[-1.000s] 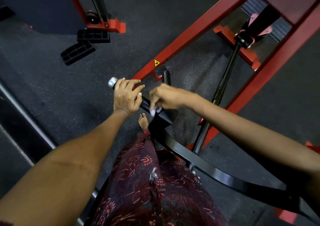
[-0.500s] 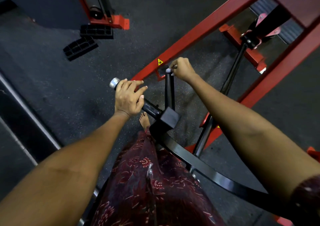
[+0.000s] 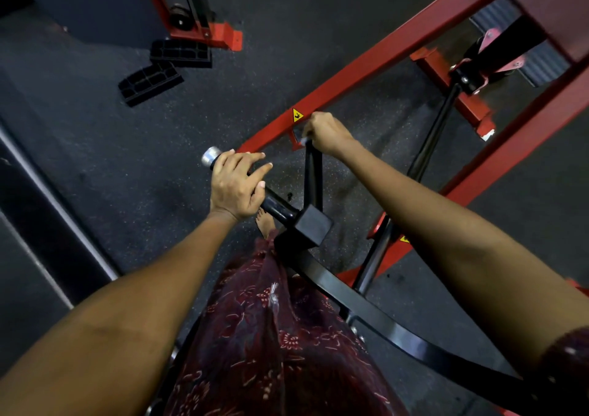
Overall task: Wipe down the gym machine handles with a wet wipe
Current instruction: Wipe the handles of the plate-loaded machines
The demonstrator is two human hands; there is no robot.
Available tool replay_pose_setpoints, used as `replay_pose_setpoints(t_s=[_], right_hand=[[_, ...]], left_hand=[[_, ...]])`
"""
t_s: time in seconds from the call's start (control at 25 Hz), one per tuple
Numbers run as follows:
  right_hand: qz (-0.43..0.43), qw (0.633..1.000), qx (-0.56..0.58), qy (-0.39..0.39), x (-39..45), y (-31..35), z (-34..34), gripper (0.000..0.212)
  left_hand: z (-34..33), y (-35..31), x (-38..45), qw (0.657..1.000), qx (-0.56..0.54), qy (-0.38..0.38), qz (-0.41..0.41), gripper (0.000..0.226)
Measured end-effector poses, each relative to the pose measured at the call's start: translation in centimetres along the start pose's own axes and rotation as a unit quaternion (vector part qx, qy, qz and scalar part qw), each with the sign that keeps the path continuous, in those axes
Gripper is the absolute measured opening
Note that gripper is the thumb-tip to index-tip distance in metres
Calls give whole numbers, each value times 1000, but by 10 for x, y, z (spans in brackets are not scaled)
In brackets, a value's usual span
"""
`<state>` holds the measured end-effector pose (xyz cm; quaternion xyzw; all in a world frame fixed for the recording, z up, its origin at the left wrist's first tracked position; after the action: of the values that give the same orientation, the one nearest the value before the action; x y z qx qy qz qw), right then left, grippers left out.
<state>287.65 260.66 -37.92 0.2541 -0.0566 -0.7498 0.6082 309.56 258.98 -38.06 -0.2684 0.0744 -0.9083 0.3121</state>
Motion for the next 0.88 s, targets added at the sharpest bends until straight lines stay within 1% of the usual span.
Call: replay_pose_setpoints(t_s=[0.08,0.16,0.24,0.28,0.32,0.36,0.4,0.44,0.52,0.6,0.68,0.76,0.84,0.88], right_hand=[[10,996,-78,42,0,10,-7,23],[34,991,-107,67,-8,19,-13,26],[68,989,-70,110,-17,24,-12,25],[69,988,-32,132,-16,23,-8,28],[46,989,9,139,-12,20,-2,31],[14,993,40,112,-6,14,4,30],[-13,996,59,68,-1,8,8,26],[-31,997,57,34,1,3,9,22],[-25,1000,4,14,-2,4,-1,21],[-3,1000,-8,1,-10,7,-12,24],[26,1000,15,5,-19,11,-11,26],[58,996,50,44,-30,14,-4,29],[54,990,96,85,-42,11,4,29],[38,990,114,72,-44,4,9,27]], left_hand=[[0,0,0,1000,0,1,0,45],[0,0,0,1000,0,0,3,46],[0,0,1,1000,1,-5,4,47],[0,0,1,1000,3,-9,3,47],[0,0,1,1000,3,-11,3,47],[0,0,1,1000,1,-10,3,47],[0,0,2,1000,-2,-8,4,46],[0,0,1,1000,-5,-7,5,46],[0,0,1,1000,-8,-7,4,45],[0,0,0,1000,-7,-7,3,45],[0,0,0,1000,-5,-4,7,45],[0,0,0,1000,-9,-4,8,45],[1,-1,0,1000,-9,-11,6,46],[1,-1,0,1000,-8,-13,4,46]])
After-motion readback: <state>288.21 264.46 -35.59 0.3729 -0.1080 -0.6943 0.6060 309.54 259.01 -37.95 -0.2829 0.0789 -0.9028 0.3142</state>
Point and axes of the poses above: each hand's wrist, its own x-axis towards the middle knuckle, its own z-axis out of the back of the hand, y = z × x, the point moved 3 cm from there along x, towards the middle knuckle, and after that the axes turned 11 degrees about z, right-handed, at the moved point
